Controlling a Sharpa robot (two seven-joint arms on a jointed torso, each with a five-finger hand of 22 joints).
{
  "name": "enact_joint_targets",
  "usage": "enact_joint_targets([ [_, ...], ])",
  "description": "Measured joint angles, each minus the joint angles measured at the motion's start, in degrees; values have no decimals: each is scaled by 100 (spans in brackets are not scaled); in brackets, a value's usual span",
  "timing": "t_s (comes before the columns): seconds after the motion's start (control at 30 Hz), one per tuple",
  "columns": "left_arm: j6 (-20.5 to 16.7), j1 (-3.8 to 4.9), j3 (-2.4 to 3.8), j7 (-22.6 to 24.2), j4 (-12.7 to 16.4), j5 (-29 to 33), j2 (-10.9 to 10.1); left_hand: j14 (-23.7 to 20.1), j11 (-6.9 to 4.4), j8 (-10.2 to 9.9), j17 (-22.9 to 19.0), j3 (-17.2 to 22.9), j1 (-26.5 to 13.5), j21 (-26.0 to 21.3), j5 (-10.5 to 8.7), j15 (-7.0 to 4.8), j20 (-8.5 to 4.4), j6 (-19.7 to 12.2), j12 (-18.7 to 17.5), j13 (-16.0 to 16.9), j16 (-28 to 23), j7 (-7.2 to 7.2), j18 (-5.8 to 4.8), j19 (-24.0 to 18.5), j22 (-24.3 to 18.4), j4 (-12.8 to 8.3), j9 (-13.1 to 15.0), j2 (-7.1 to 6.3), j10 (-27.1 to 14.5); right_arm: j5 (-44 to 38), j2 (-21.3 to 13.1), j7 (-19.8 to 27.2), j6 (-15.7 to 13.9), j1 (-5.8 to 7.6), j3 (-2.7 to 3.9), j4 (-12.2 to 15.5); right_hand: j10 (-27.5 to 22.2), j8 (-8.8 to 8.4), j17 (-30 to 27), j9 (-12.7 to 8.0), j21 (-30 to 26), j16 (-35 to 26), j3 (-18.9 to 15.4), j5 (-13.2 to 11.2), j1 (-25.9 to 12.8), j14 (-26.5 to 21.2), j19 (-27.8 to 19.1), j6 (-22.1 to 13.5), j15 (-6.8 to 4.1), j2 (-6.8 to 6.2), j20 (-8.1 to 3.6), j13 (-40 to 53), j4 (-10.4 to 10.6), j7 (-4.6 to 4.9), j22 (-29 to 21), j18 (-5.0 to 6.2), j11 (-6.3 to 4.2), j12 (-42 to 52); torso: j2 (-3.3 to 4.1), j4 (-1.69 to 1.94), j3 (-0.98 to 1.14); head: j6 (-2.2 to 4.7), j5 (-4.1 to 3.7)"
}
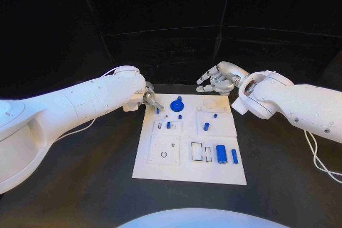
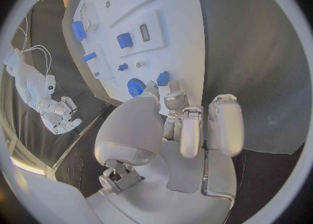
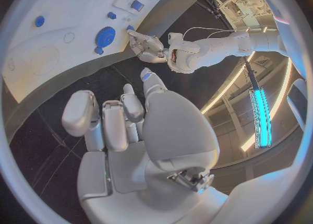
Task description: Assemble the parts on the task board
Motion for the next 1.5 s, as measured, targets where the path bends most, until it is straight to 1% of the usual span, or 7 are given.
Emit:
enact_joint_targets([
  [0.43,40,-2,0,18,-17,3,28,0,-21,22,0,-14,79,0,0,0,0,48,22,15,0,-8,0,0,0,-18,0,28,21,0,7,0,0,0,0,0,0,0,0,1,0,0,0,0,0,0,0,0,0,0,0,0,0,0,0,0,0,0,2,1,1,-10,-2],
  [0.67,45,-4,0,36,-28,5,40,0,-32,43,0,50,237,0,0,0,0,56,22,15,0,-16,0,0,-1,-82,0,130,32,0,11,0,1,0,0,-1,0,0,0,1,0,0,0,0,0,0,0,0,0,0,0,0,0,0,0,0,0,0,4,1,1,-15,-3],
  [0.8,41,-4,0,72,-27,6,40,19,-54,43,0,228,563,0,0,-24,-16,92,22,14,0,-51,0,16,0,-259,0,306,54,0,12,0,1,0,0,-1,0,0,0,1,0,0,0,0,0,0,0,0,0,0,0,0,0,0,0,0,0,0,4,1,1,-19,-4],
  [0.93,27,-7,0,124,-19,6,35,0,-71,41,0,364,760,0,0,-43,-16,108,22,22,0,-67,0,16,0,-395,-24,424,72,0,12,0,1,0,0,-1,0,0,0,1,0,0,0,0,0,0,0,0,0,0,0,0,0,0,0,0,0,0,4,1,1,-23,-8],
  [1.2,-25,-12,1,250,-10,19,22,21,-101,-53,0,727,1142,0,-24,-64,-54,119,22,-25,0,-79,-1,13,-1,-669,-107,519,103,0,15,0,2,0,0,-2,0,29,0,1,0,0,-22,0,0,0,0,0,0,0,0,7,22,0,1,0,0,0,4,1,1,-37,-12],
  [1.37,-74,-14,1,296,27,96,-31,21,-99,-88,0,782,1261,0,-44,-64,-54,118,-13,-49,0,-78,-1,13,-1,-622,-125,549,103,0,14,0,2,0,0,-2,0,29,0,1,0,0,-22,0,0,0,0,0,0,0,0,7,22,0,1,0,0,0,4,4,2,-48,-12],
  [1.5,-152,-15,1,325,133,185,-134,22,-102,-88,0,826,1316,0,-45,-63,-54,117,-13,-16,0,-78,-1,13,-1,-579,-135,524,145,0,0,0,3,0,0,0,0,29,0,1,0,0,-22,0,0,0,0,0,0,0,0,6,22,0,1,0,0,0,3,11,2,-57,-15],
])
